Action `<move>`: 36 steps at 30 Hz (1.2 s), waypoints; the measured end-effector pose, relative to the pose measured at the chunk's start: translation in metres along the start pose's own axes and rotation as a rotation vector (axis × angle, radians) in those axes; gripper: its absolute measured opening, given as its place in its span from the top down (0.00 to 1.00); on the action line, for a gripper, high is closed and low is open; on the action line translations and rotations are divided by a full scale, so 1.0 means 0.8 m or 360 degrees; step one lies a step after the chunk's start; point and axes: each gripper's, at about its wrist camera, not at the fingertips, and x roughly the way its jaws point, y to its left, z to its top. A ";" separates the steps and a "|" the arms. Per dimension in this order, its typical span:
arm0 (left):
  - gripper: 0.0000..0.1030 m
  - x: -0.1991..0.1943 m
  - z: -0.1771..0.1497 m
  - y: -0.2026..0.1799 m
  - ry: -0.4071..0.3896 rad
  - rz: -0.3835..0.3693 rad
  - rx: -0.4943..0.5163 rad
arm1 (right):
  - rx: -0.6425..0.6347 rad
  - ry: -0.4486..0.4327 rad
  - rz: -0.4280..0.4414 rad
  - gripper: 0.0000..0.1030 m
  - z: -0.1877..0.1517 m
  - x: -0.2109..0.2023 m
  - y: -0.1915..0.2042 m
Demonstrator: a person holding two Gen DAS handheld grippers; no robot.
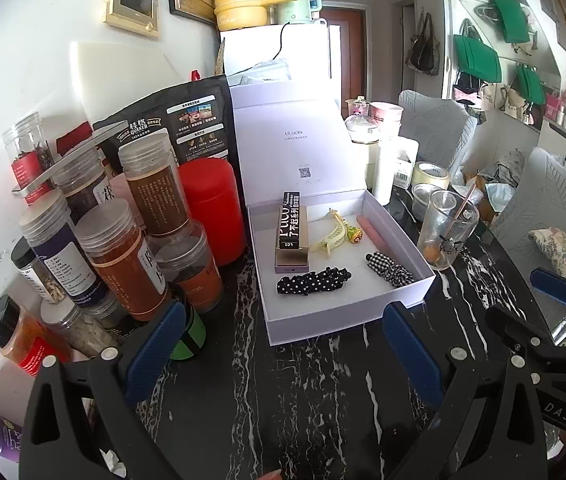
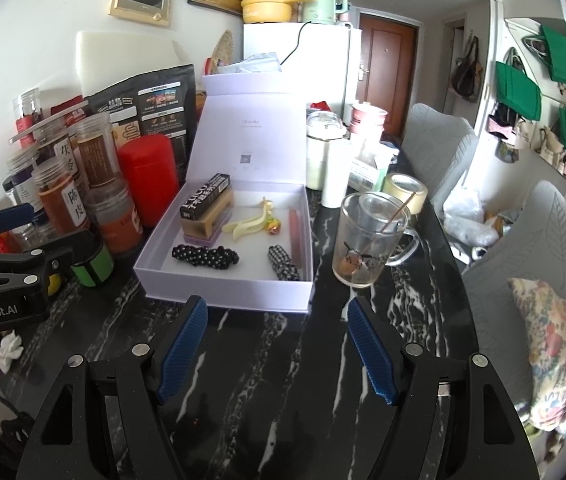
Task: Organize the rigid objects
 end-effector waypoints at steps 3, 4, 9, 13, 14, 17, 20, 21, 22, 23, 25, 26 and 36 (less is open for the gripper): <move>0.02 0.001 0.001 -0.001 0.0000 0.0007 0.0007 | 0.0003 0.0005 -0.0002 0.29 0.000 0.001 -0.001; 0.02 0.001 0.001 -0.001 0.0000 0.0008 0.0009 | 0.0004 0.0007 -0.0001 0.29 0.000 0.002 -0.001; 0.02 0.003 0.001 -0.002 0.0008 0.0008 0.0015 | 0.0007 0.0014 -0.0004 0.29 -0.001 0.004 -0.002; 0.02 0.004 0.000 -0.003 0.0012 0.0003 0.0026 | 0.0008 0.0019 -0.0006 0.29 -0.001 0.005 -0.002; 0.02 0.004 0.000 -0.004 0.0011 0.0006 0.0030 | 0.0008 0.0019 -0.0007 0.29 -0.001 0.005 -0.002; 0.02 0.005 0.000 -0.006 0.0010 0.0002 0.0034 | 0.0005 0.0023 -0.0018 0.29 -0.001 0.006 -0.002; 0.02 0.006 0.000 -0.007 0.0010 0.0005 0.0036 | 0.0010 0.0025 -0.0016 0.29 -0.002 0.006 -0.003; 0.02 0.007 0.000 -0.007 0.0011 0.0009 0.0041 | 0.0010 0.0026 -0.0018 0.29 -0.003 0.007 -0.003; 0.02 0.007 0.000 -0.008 0.0014 0.0009 0.0042 | 0.0010 0.0026 -0.0019 0.29 -0.003 0.007 -0.003; 0.02 0.007 0.000 -0.008 0.0018 0.0005 0.0043 | 0.0011 0.0027 -0.0021 0.29 -0.003 0.007 -0.004; 0.02 0.008 0.000 -0.009 0.0023 -0.0001 0.0044 | 0.0011 0.0029 -0.0020 0.29 -0.003 0.007 -0.004; 0.02 0.008 0.000 -0.010 0.0024 -0.0002 0.0046 | 0.0011 0.0029 -0.0021 0.29 -0.003 0.007 -0.004; 0.02 0.012 -0.001 -0.011 0.0051 -0.0003 0.0045 | 0.0016 0.0034 -0.0023 0.29 -0.003 0.008 -0.005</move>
